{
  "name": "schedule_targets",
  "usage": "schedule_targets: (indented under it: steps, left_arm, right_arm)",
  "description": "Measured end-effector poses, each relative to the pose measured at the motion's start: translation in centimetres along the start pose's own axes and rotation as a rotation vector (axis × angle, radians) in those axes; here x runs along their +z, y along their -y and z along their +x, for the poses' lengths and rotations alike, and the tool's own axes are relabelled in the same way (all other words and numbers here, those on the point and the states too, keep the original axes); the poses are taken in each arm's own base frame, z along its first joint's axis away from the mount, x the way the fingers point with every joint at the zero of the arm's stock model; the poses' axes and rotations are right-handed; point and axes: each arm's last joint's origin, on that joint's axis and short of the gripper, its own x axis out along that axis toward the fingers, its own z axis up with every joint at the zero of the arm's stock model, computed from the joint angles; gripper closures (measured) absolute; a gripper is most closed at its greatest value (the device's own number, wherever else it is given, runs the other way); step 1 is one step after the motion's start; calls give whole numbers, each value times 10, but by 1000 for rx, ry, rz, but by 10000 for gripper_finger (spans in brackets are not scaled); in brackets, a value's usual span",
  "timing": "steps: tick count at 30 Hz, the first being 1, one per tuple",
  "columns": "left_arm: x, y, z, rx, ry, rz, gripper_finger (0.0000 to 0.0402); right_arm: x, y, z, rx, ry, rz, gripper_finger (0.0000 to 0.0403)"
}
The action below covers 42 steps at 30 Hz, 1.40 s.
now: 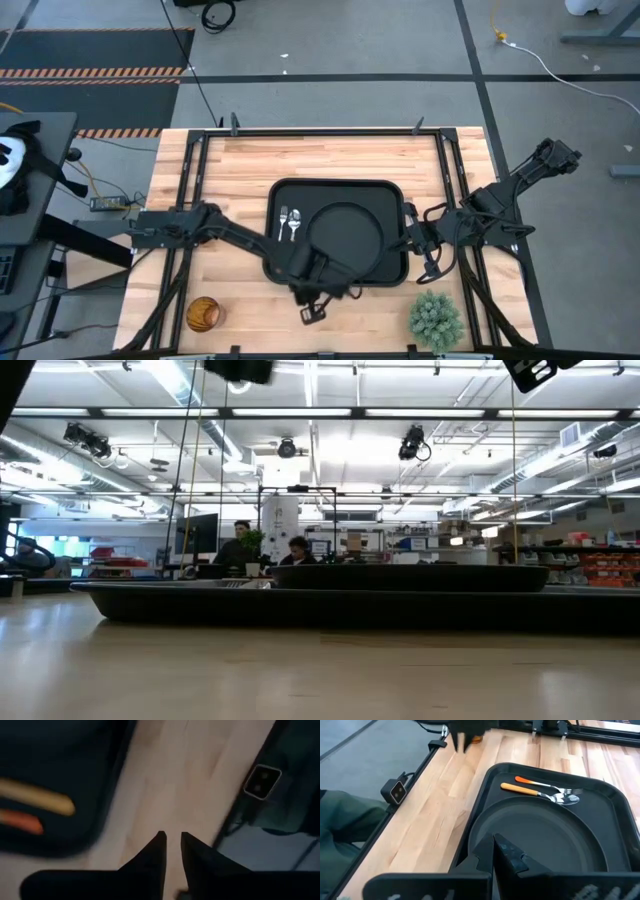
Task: Pick and place plate/cup/fork/spoon on tray
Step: Put the brown cup on the black tray to the top right of the black plate
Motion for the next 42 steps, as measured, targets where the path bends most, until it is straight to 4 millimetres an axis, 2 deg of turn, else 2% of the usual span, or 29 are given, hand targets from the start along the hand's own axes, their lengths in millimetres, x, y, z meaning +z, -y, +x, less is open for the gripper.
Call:
schedule_targets:
  steps: [5,10,15,19,25,32,38,42]
  left_arm:
    - [-24,18,-1,17,-65,-198,302]
    - [-54,34,-3,87,-130,-386,233]
    - [-86,57,1,113,-106,-492,158]
    - [-118,76,6,142,-75,-581,123]
    - [-172,101,12,170,-66,-692,116]
    - [-222,117,16,192,-42,-788,116]
    - [-247,116,32,258,-10,-774,116]
    - [-250,110,47,324,6,-717,116]
  right_arm:
    - [1,1,0,-6,8,0,392]
    - [4,3,1,-10,36,-53,392]
    - [10,5,1,-20,91,-126,392]
    - [17,7,1,-36,159,-165,392]
    - [24,12,2,-62,220,-164,392]
    - [27,14,15,-82,224,-154,392]
    - [27,16,30,-94,209,-150,392]
    - [26,18,37,-105,183,-149,392]
